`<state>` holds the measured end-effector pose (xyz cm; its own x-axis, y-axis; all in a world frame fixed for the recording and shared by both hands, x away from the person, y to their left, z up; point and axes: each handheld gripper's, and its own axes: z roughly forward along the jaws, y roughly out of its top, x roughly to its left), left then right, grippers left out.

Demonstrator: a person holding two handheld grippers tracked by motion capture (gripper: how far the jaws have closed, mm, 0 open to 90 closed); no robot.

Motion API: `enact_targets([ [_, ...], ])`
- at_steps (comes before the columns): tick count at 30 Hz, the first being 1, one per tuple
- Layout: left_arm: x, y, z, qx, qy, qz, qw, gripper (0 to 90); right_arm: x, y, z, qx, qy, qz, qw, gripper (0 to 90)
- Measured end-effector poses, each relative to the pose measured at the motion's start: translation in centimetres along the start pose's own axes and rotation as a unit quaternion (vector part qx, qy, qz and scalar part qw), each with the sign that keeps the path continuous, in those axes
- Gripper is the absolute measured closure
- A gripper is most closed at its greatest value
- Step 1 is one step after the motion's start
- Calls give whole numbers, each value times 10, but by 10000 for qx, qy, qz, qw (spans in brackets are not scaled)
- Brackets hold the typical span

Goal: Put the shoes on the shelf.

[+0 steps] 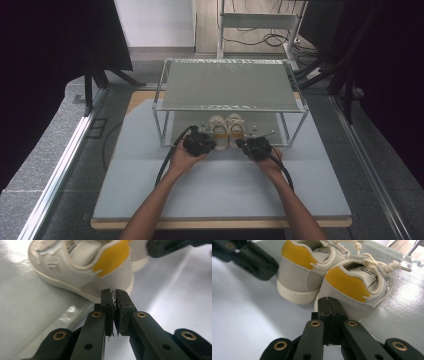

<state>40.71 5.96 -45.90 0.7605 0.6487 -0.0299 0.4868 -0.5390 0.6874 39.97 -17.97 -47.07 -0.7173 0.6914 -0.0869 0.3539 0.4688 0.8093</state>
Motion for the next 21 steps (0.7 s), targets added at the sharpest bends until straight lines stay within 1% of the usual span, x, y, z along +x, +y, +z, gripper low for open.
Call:
enact_targets([
  [1, 1, 1, 1, 9, 2, -51, 10000, 856, 0, 0, 0, -1, 3, -3, 10000, 900],
  [2, 2, 1, 1, 17, 48, -141, 9999, 854, -1, 0, 0, -4, -15, 9, 10000, 899],
  [3, 3, 2, 2, 19, 85, -123, 9999, 854, -1, 0, 0, -4, -15, 9, 10000, 899],
  [5, 9, 3, 3, 7, 64, -54, 10000, 841, -1, 0, 1, -11, -33, 43, 10000, 899],
  [7, 12, 2, 4, -19, 18, -114, 9999, 830, -3, 0, 3, -10, -33, 84, 10000, 899],
  [9, 12, 3, 5, -22, 55, -93, 9999, 829, -3, 3, 4, 55, -50, 70, 9999, 899],
  [12, 12, 3, 5, -25, 52, -94, 9999, 829, -2, 4, 4, 72, -61, 57, 9999, 900],
  [15, 13, 3, 5, -16, 37, -135, 9999, 826, -3, 4, 6, 83, -5, 50, 10000, 900],
  [17, 14, 4, 5, -4, 52, -117, 9999, 826, -2, 5, 7, 99, 4, 13, 9999, 900],
  [19, 17, 5, 5, 17, 71, 29, 10000, 824, 1, 5, 9, 112, 10, -7, 9999, 900],
  [21, 17, 6, 5, 31, 56, 27, 10000, 823, 3, 6, 12, 132, 20, -25, 9999, 899],
])
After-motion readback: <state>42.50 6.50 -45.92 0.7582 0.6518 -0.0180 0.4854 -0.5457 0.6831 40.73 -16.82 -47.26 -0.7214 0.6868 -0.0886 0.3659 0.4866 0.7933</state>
